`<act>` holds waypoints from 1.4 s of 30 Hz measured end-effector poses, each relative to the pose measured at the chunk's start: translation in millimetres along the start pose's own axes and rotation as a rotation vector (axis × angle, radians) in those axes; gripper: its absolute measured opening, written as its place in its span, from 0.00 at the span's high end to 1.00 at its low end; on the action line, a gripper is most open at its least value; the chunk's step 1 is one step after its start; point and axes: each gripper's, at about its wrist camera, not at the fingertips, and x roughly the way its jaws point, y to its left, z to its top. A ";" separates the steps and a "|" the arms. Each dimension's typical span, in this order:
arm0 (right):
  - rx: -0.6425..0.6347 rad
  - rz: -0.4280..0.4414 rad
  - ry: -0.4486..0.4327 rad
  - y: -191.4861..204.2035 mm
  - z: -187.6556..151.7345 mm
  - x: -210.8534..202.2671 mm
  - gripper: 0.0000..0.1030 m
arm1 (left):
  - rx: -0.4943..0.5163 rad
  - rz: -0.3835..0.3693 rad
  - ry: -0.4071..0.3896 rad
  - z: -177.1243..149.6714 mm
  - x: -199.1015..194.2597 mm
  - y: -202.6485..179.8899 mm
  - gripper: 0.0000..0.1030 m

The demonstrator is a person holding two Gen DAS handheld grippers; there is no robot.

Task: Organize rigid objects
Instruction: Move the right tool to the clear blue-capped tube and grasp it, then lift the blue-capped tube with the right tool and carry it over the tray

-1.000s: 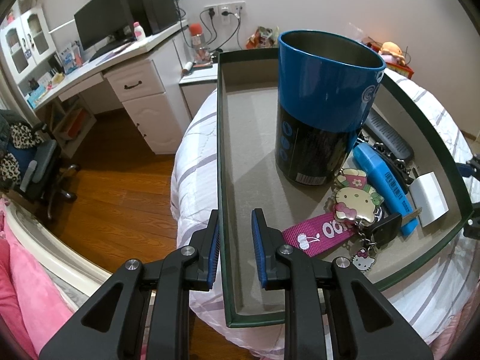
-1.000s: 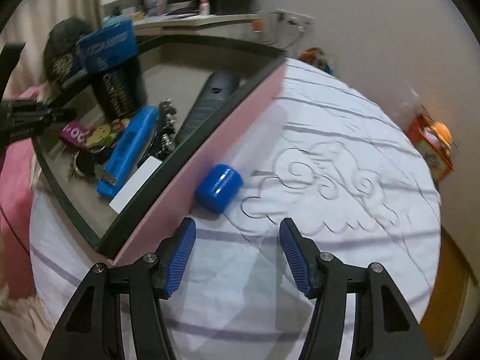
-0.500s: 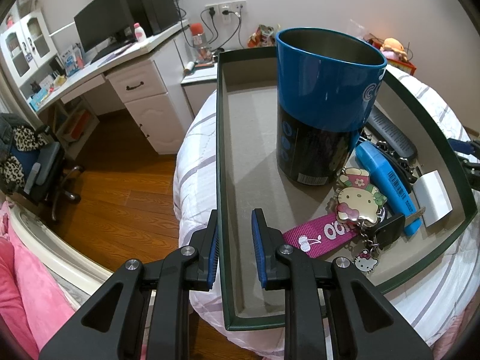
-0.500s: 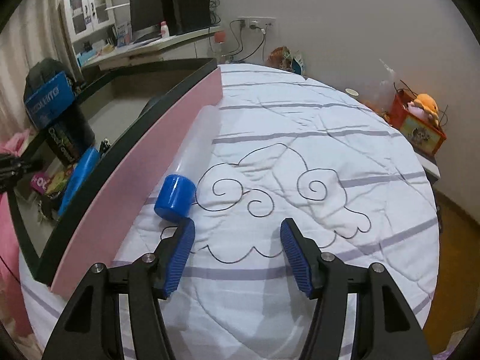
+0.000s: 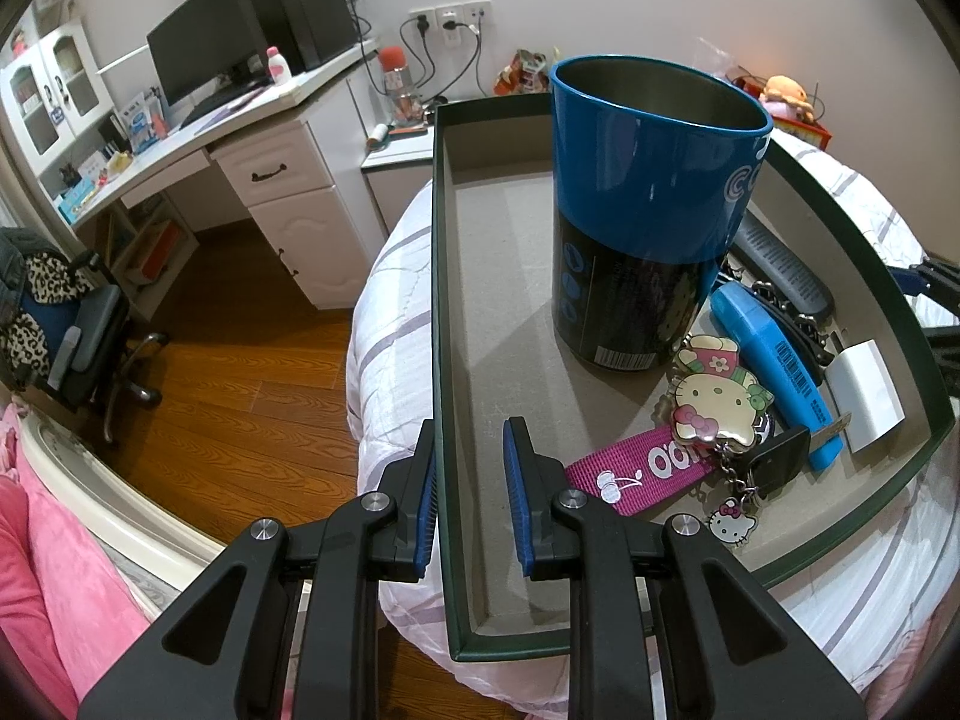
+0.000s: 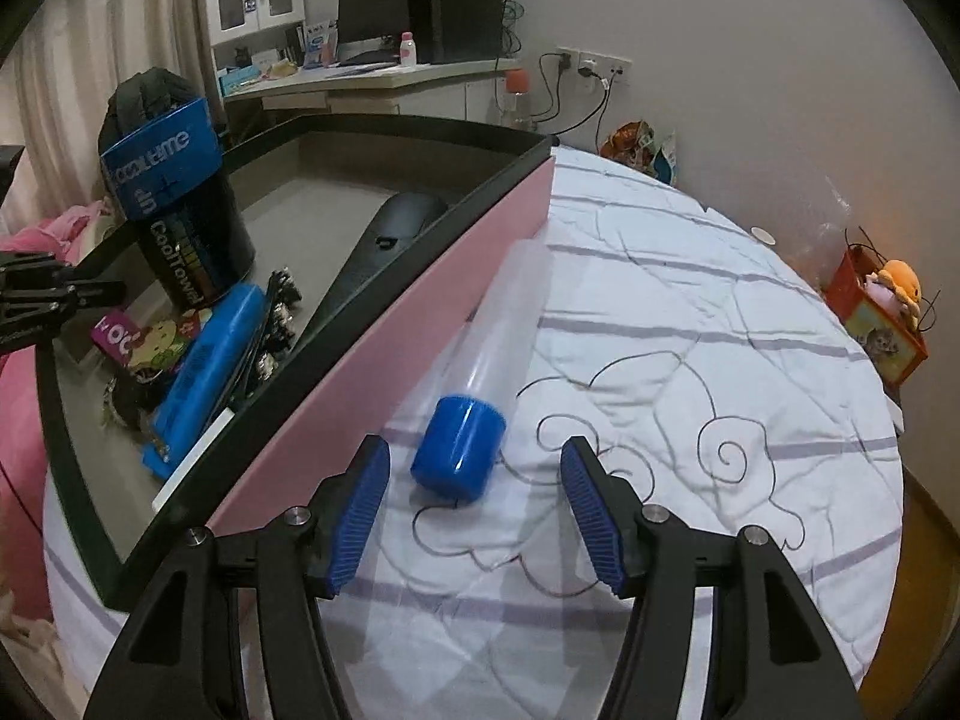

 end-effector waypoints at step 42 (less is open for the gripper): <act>0.226 -0.217 0.012 -9.6 -9.1 -44.8 0.74 | -0.005 -0.022 -0.011 4.2 3.0 -4.3 0.80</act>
